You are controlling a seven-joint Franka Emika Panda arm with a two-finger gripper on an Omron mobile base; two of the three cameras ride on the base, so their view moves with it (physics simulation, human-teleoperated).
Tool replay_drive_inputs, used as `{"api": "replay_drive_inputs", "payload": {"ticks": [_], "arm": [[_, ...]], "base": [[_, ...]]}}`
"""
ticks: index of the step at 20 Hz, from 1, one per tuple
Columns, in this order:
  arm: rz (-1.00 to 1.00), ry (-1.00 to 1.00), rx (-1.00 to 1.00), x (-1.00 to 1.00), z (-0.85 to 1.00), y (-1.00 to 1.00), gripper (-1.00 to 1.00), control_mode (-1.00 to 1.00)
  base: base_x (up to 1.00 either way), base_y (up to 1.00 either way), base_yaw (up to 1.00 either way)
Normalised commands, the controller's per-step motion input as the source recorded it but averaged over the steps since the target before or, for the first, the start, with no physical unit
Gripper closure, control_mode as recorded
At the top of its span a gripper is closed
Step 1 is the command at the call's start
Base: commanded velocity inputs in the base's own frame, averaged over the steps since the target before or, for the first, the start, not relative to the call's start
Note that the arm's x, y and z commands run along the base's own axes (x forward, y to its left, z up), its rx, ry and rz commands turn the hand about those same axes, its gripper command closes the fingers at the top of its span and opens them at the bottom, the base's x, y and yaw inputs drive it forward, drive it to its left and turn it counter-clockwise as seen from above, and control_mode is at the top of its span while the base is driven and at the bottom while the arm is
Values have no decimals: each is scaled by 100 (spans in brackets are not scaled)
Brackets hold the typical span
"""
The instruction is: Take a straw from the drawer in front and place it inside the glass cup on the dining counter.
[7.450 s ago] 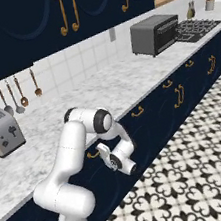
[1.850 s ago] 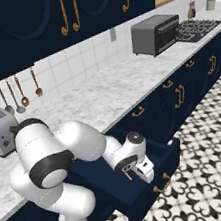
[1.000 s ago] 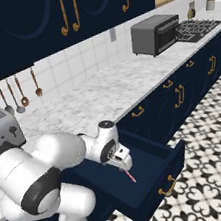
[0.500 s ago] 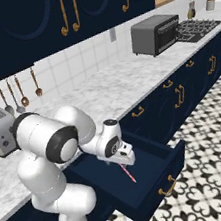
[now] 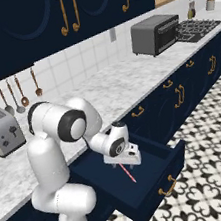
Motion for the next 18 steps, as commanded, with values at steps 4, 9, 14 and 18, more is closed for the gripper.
{"api": "replay_drive_inputs", "payload": {"ticks": [4,9,14,18], "arm": [[15,2,0,19,-34,0,-100,-100],[13,1,0,34,-24,0,-100,-100],[9,0,0,24,-19,3,-100,-100],[6,0,0,10,-14,8,-100,-100]], "base": [[0,0,0],[0,0,0],[0,0,0],[0,0,0]]}}
